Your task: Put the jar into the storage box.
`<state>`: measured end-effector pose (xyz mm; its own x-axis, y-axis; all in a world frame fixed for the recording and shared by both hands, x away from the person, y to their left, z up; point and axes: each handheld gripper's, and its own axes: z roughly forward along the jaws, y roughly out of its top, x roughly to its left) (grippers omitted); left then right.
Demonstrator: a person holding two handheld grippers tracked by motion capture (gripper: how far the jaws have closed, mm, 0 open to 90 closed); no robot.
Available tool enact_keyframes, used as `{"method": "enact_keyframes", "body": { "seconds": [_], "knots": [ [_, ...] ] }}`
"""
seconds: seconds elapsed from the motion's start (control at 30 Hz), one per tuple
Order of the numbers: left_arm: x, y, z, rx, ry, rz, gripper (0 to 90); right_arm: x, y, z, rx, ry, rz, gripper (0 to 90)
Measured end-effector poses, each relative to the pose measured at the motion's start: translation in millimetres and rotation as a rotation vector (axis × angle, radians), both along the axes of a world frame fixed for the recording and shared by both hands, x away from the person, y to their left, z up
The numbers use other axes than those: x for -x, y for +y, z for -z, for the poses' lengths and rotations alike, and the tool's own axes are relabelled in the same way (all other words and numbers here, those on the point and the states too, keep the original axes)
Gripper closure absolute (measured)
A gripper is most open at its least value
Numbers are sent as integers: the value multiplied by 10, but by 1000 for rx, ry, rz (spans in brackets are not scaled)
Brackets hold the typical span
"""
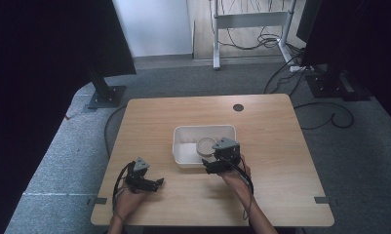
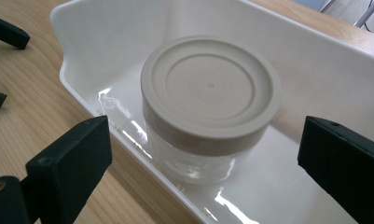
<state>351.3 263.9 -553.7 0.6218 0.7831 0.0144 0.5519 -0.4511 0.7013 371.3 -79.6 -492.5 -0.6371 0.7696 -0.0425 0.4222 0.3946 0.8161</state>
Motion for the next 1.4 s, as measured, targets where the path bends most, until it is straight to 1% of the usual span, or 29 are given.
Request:
{"method": "enact_keyframes", "body": {
  "seconds": [0.5,0.67,0.97,1.2,1.4],
  "knots": [
    [0,0,-1,-2,0,0,0,160,-166,10,8,-8,-28,28],
    [0,0,-1,-2,0,0,0,209,-207,-8,9,-16,-33,28],
    [0,0,-1,-2,0,0,0,277,-280,-7,10,-18,-39,29],
    [0,0,-1,-2,0,0,0,331,-374,11,11,-17,-37,30],
    [0,0,-1,-2,0,0,0,375,-470,25,2,-12,-26,29]
  ]
}}
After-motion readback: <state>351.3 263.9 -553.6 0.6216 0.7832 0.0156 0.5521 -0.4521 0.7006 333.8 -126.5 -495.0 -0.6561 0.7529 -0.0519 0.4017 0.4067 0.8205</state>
